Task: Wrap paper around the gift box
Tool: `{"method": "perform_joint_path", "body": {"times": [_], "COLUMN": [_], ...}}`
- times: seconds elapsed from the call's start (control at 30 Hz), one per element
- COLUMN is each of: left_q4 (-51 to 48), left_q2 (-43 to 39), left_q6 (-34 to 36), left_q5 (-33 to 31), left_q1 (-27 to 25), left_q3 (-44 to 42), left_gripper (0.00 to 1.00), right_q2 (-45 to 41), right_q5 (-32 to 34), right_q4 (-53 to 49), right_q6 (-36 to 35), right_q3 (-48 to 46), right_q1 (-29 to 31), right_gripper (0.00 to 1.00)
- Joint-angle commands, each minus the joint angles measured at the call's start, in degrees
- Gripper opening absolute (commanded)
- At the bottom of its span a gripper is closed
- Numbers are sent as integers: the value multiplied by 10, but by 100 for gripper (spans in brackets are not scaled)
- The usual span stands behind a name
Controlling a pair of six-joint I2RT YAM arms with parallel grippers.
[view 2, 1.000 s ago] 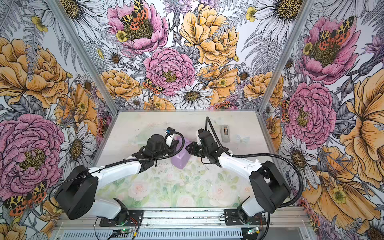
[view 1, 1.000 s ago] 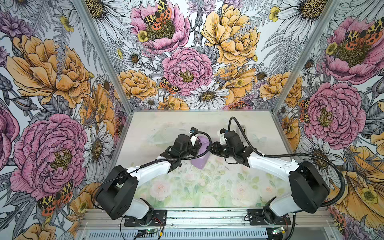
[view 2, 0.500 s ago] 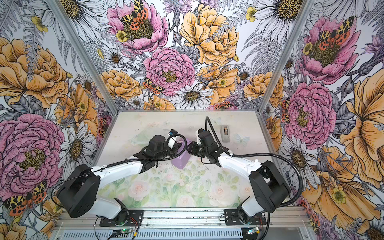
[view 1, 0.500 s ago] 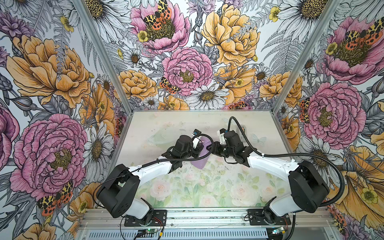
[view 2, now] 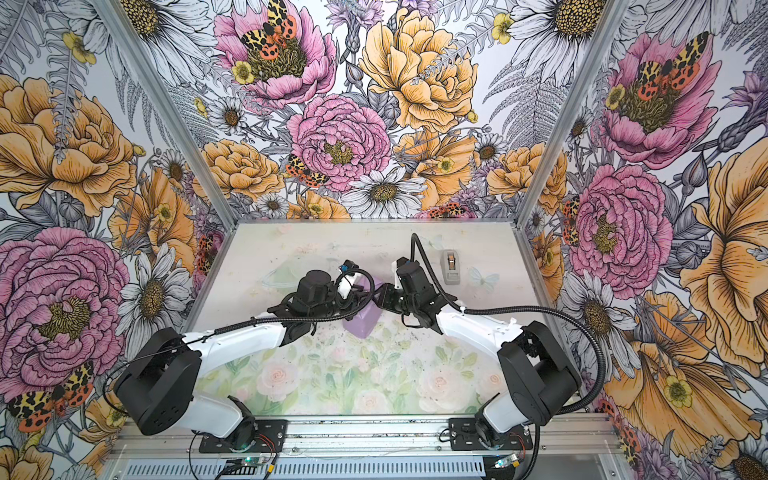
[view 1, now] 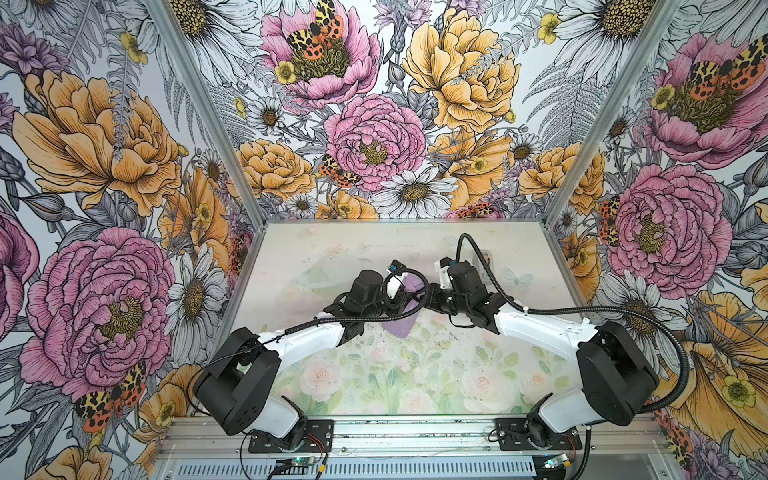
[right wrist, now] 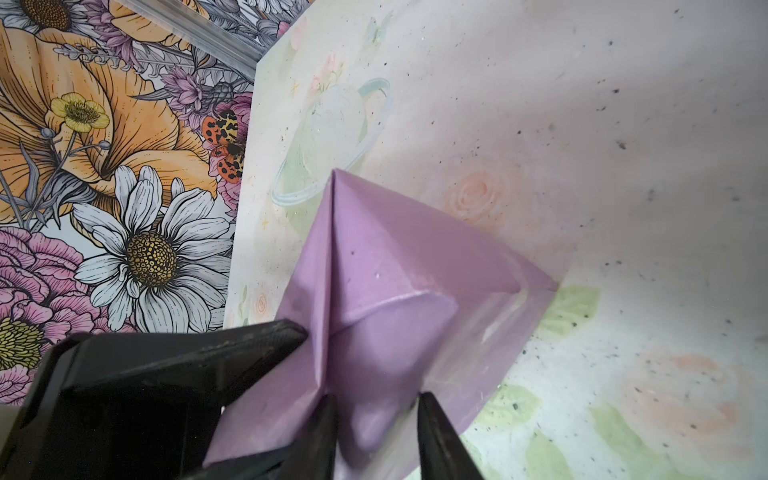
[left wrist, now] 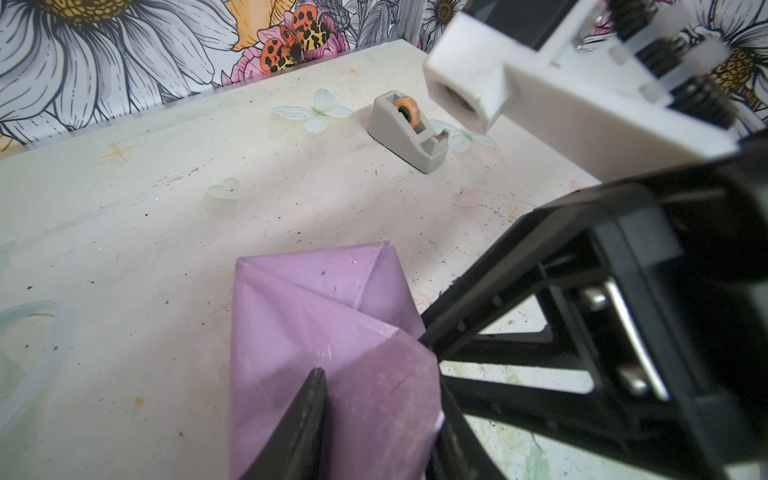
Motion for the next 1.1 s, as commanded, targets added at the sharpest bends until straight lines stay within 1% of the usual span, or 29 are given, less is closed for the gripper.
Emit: {"method": "perform_joint_path", "body": {"times": [0.0, 0.1, 0.3, 0.4, 0.73, 1.07], "left_q4": [20, 38, 59, 70, 136, 141], "left_q2": [9, 7, 13, 16, 23, 23], "left_q6": [-29, -45, -63, -72, -110, -108], "left_q5": [62, 80, 113, 124, 158, 165], "left_q1": [-1, 5, 13, 17, 33, 36], "left_q3": [-22, -36, -51, -55, -81, -87], "left_gripper": [40, 44, 47, 52, 57, 61], "right_q2": [-6, -20, -46, -54, -73, -14], "right_q5": [4, 7, 9, 7, -22, -37], "right_q4": [20, 17, 15, 14, 9, -63], "right_q6": [1, 0, 7, 9, 4, -39], "right_q3": [13, 13, 9, 9, 15, 73], "right_q1": [4, 2, -7, -13, -35, -15], "right_gripper": [38, 42, 53, 56, 61, 64]}}
